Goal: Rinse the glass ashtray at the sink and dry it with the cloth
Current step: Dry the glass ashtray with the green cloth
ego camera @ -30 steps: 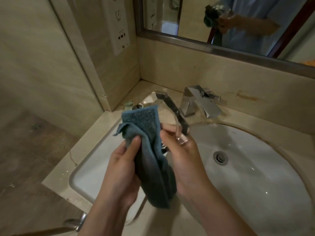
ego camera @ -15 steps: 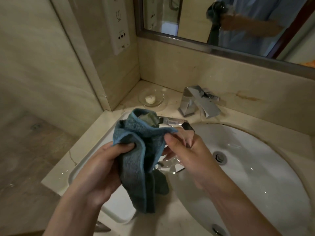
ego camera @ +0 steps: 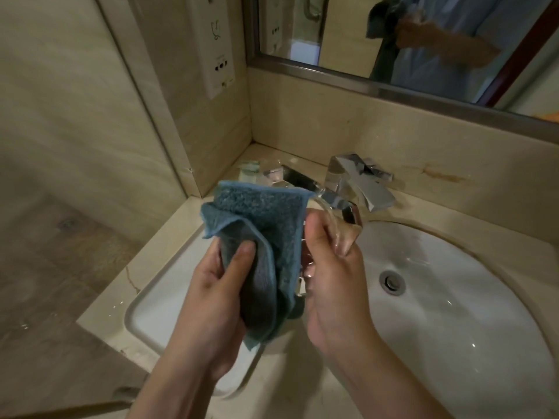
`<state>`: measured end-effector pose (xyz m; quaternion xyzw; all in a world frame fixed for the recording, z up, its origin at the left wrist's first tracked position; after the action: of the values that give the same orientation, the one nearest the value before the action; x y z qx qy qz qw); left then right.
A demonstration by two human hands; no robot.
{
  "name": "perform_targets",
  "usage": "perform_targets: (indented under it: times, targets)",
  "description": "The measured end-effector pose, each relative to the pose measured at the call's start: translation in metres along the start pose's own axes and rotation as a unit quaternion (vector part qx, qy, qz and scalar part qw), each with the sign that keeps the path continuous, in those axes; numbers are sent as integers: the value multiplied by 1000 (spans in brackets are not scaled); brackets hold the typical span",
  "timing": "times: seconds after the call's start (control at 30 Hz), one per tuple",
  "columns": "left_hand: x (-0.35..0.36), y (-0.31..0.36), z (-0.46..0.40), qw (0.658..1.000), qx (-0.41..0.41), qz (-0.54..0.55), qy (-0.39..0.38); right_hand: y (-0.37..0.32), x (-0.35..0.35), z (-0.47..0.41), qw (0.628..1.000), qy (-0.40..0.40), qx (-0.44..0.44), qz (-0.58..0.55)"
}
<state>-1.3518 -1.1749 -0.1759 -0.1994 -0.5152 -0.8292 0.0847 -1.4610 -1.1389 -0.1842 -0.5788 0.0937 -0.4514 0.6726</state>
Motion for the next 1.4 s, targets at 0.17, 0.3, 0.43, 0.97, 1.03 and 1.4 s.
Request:
perform_targets:
  times: [0.17, 0.3, 0.43, 0.97, 1.03, 1.4]
  targets:
    - [10, -14, 7, 998, -20, 52, -17, -13, 6, -1, 997, 25, -48, -63]
    - [6, -10, 3, 999, -15, 35, -16, -15, 9, -1, 997, 11, -58, -51]
    - [-5, 3, -4, 1000, -1, 7, 1, -19, 9, -1, 997, -42, -57, 19]
    - [-14, -7, -12, 994, -89, -38, -45, -32, 15, -2, 983, -155, -71, 73]
    - [-11, -14, -8, 994, -94, -13, -51, -31, 15, -2, 985, -158, -49, 43]
    - [12, -34, 17, 934, -261, 174, -169, -12, 0, -15, 992, -115, 30, 47]
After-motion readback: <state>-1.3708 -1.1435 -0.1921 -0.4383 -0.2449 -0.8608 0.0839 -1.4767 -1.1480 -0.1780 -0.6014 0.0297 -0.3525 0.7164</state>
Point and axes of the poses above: each hand's wrist, its own z-axis away from the middle knuckle, its own x-axis out of the palm, y = z × x, the point moved 9 cm from there along -z, towards the middle knuckle, and after that the axes turned 13 degrees about y, right-handed, at the moved point
